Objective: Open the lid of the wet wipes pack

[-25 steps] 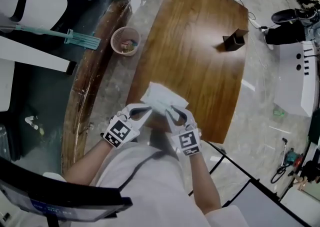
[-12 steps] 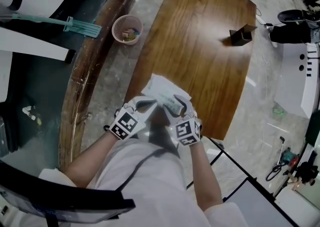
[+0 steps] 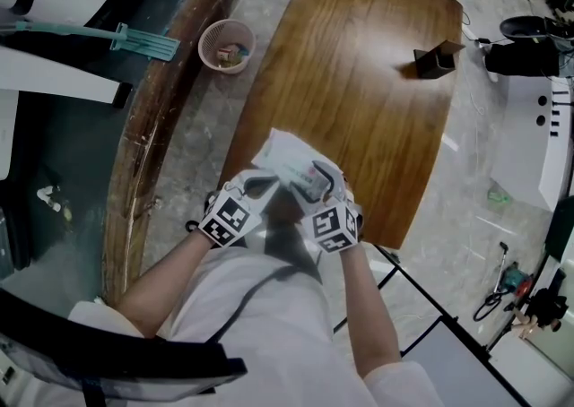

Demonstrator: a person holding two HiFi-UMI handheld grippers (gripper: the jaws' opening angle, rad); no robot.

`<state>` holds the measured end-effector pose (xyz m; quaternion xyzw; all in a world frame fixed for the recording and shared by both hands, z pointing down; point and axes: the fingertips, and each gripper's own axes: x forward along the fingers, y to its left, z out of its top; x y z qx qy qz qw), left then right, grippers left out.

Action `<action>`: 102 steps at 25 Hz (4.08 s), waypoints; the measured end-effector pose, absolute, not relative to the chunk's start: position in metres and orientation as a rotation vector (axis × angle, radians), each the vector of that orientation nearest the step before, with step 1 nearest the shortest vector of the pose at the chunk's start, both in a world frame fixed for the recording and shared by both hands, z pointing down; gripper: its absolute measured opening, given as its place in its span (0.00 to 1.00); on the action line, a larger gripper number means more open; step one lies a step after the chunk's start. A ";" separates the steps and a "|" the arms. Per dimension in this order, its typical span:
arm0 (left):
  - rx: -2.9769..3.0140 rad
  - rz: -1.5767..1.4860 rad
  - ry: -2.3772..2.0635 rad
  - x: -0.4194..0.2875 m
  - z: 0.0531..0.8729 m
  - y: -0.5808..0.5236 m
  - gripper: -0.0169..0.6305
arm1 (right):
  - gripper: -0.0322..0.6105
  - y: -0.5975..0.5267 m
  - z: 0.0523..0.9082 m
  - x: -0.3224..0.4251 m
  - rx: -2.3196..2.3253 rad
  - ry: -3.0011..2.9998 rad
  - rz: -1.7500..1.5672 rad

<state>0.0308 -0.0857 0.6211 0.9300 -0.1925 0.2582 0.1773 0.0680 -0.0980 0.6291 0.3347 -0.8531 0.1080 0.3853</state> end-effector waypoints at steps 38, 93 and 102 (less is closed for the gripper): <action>2.520 0.847 -0.472 0.042 0.654 -0.086 0.03 | 0.43 -0.101 0.636 0.068 0.727 -2.193 0.478; 2.580 0.846 -0.510 0.040 0.626 -0.091 0.03 | 0.15 -0.156 0.613 0.126 1.002 -2.224 0.543; 2.596 0.825 -0.543 0.036 0.614 -0.089 0.03 | 0.19 -0.163 0.623 0.135 1.052 -2.198 0.544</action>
